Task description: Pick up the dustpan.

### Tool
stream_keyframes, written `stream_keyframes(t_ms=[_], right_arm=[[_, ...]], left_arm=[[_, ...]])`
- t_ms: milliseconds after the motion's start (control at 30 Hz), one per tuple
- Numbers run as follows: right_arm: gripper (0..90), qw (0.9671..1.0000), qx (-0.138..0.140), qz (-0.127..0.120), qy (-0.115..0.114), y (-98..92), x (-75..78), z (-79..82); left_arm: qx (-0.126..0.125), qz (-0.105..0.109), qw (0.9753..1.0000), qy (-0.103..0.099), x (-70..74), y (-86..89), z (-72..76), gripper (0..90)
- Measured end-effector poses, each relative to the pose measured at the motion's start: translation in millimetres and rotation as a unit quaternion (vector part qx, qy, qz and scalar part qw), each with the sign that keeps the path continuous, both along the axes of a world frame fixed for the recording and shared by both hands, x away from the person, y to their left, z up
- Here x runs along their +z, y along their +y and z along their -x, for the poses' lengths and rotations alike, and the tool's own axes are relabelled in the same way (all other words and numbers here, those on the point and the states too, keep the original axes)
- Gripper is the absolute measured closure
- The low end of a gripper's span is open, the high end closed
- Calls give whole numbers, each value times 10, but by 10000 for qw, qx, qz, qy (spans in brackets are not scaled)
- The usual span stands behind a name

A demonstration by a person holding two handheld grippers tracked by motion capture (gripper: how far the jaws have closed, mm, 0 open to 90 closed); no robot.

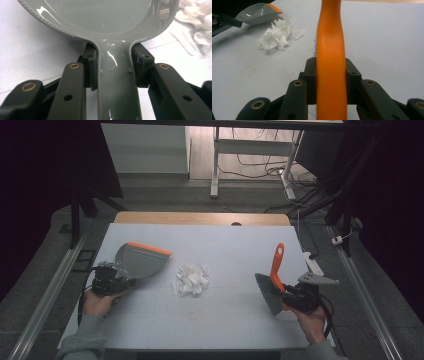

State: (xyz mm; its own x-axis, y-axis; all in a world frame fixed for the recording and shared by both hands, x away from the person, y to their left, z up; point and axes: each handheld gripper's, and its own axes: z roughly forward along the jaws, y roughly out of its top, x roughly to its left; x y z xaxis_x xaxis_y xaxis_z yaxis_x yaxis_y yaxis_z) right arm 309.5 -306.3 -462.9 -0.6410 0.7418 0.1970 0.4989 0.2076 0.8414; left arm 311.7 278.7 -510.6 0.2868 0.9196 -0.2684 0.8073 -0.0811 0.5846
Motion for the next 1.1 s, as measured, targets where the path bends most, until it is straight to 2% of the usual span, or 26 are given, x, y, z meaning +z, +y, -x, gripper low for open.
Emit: stream_keyframes(t_ms=[100, 367, 500, 533, 700, 900, 1100], right_arm=[[701, 10000, -17, -17, -22, -8, 2, 3], [701, 10000, -34, -52, -55, -28, 17, 4], [701, 10000, -39, -39, -58, -25, 15, 1], [702, 10000, -24, -41, -54, -24, 13, 0], [701, 10000, 16, -17, -59, -12, 10, 2], [701, 10000, 15, -19, -58, -15, 8, 5], [701, 10000, 15, -6, -83, -7, 10, 6]], left_arm=[[-36, 26, 10000, -86, 36, 12, 20, 615], [-255, 257, 9987, -359, 208, 101, 122, 615], [-344, 212, 9980, -488, 251, 128, 169, 615], [-414, 266, 9973, -536, 262, 141, 181, 615], [-626, 268, 9957, -622, 291, 151, 219, 615], [-766, 224, 9938, -773, 339, 189, 314, 615], [-931, 316, 9912, -891, 380, 244, 397, 615]])
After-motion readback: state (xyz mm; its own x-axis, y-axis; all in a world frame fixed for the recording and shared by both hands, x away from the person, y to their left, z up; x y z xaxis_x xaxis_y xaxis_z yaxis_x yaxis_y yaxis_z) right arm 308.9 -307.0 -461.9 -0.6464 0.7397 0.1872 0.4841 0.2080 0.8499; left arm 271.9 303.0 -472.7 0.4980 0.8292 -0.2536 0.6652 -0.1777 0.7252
